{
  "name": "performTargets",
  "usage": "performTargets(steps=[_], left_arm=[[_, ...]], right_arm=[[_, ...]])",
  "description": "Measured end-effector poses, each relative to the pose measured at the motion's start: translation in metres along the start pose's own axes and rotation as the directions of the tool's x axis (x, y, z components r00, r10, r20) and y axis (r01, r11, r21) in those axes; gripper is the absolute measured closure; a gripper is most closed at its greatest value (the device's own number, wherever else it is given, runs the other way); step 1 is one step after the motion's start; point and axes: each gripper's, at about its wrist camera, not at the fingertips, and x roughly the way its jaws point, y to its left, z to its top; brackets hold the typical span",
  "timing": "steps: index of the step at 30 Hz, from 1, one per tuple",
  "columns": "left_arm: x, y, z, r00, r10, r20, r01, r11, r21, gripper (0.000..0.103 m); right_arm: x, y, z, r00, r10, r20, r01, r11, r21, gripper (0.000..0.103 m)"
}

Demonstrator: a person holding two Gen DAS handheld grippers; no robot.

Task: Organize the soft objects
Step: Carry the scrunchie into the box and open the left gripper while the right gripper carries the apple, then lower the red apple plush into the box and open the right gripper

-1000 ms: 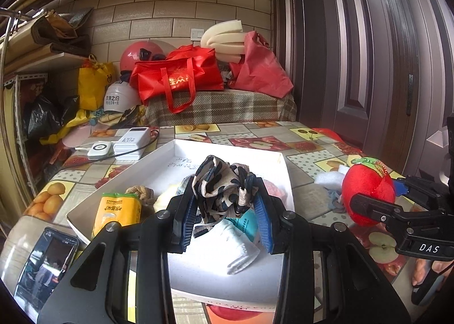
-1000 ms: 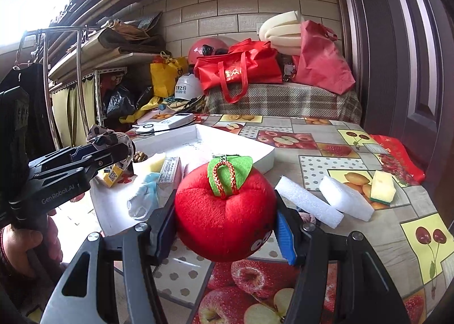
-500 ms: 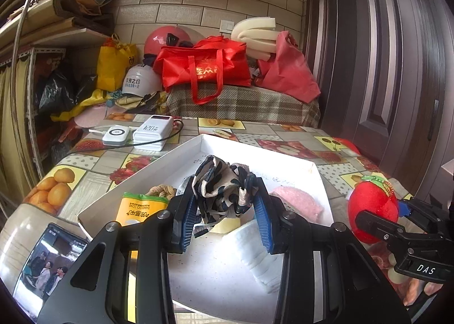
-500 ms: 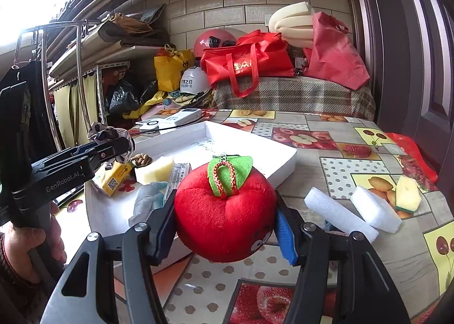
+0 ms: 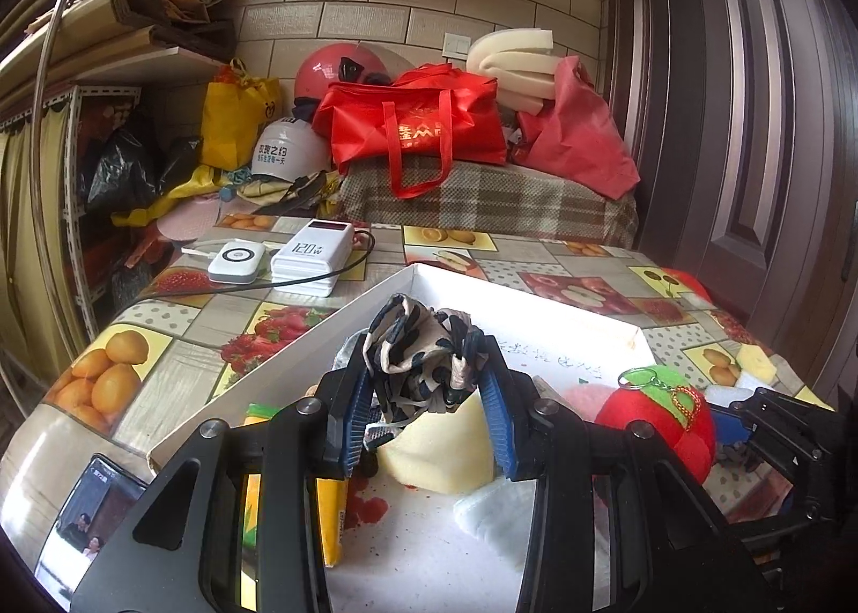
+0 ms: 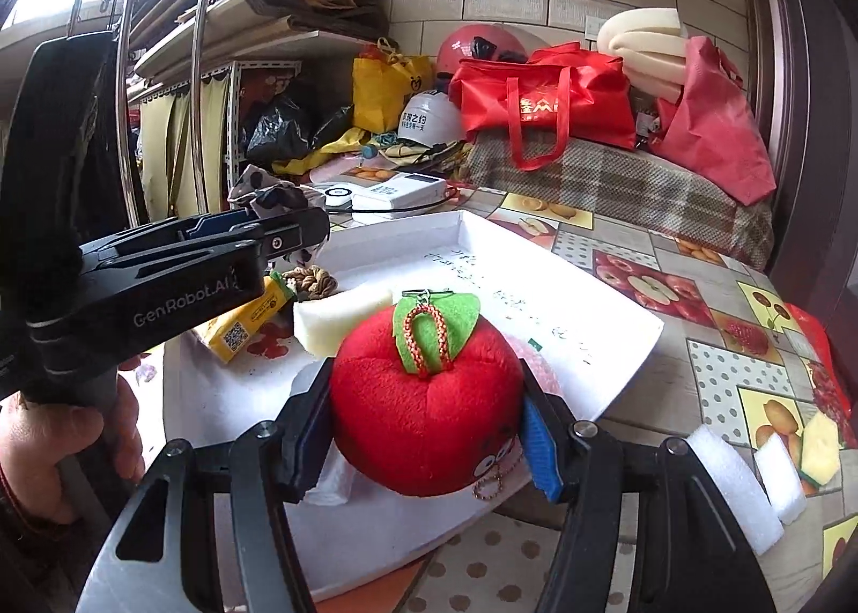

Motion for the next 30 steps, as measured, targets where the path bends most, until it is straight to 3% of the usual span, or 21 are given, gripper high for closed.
performTargets(steps=[9, 16, 18, 19, 20, 21, 23, 24, 25, 30], left_arm=[[0.016, 0.005, 0.005, 0.999, 0.004, -0.037, -0.005, 1.0, -0.022, 0.066], [0.022, 0.006, 0.007, 0.998, 0.004, -0.057, -0.006, 1.0, -0.029, 0.065], [0.02, 0.002, 0.008, 0.999, 0.016, -0.04, -0.016, 1.0, -0.006, 0.06], [0.018, 0.0, 0.007, 0.999, 0.026, -0.03, -0.026, 1.0, 0.007, 0.055], [0.016, -0.003, 0.006, 0.999, 0.039, -0.017, -0.038, 0.999, 0.021, 0.047], [0.013, -0.005, 0.006, 0.999, 0.046, -0.002, -0.046, 0.998, 0.033, 0.042], [0.006, -0.007, 0.004, 0.997, 0.061, 0.039, -0.063, 0.997, 0.044, 0.02], [0.003, -0.008, 0.004, 0.996, 0.065, 0.055, -0.068, 0.997, 0.049, 0.014], [0.001, -0.008, 0.003, 0.996, 0.066, 0.065, -0.07, 0.996, 0.053, 0.0], [-0.007, -0.006, 0.002, 0.991, 0.091, 0.099, -0.096, 0.994, 0.047, 0.0]], right_arm=[[0.041, -0.013, 0.022, 0.998, -0.067, -0.015, 0.067, 0.998, 0.02, 0.042], [0.036, -0.01, 0.023, 0.997, -0.079, 0.023, 0.079, 0.997, 0.004, 0.038], [0.033, -0.009, 0.023, 0.995, -0.085, 0.041, 0.085, 0.996, 0.0, 0.037], [0.032, -0.01, 0.024, 0.995, -0.085, 0.05, 0.085, 0.996, 0.001, 0.031], [0.03, -0.01, 0.024, 0.995, -0.086, 0.056, 0.086, 0.996, 0.005, 0.02], [0.03, -0.012, 0.024, 0.994, -0.089, 0.059, 0.088, 0.996, 0.011, 0.018], [0.03, -0.014, 0.024, 0.994, -0.095, 0.063, 0.093, 0.995, 0.024, 0.018], [0.03, -0.015, 0.024, 0.994, -0.094, 0.063, 0.092, 0.995, 0.027, 0.018], [0.03, -0.015, 0.025, 0.994, -0.094, 0.064, 0.092, 0.995, 0.029, 0.018], [0.029, -0.015, 0.024, 0.99, -0.121, 0.071, 0.118, 0.992, 0.039, 0.015]])
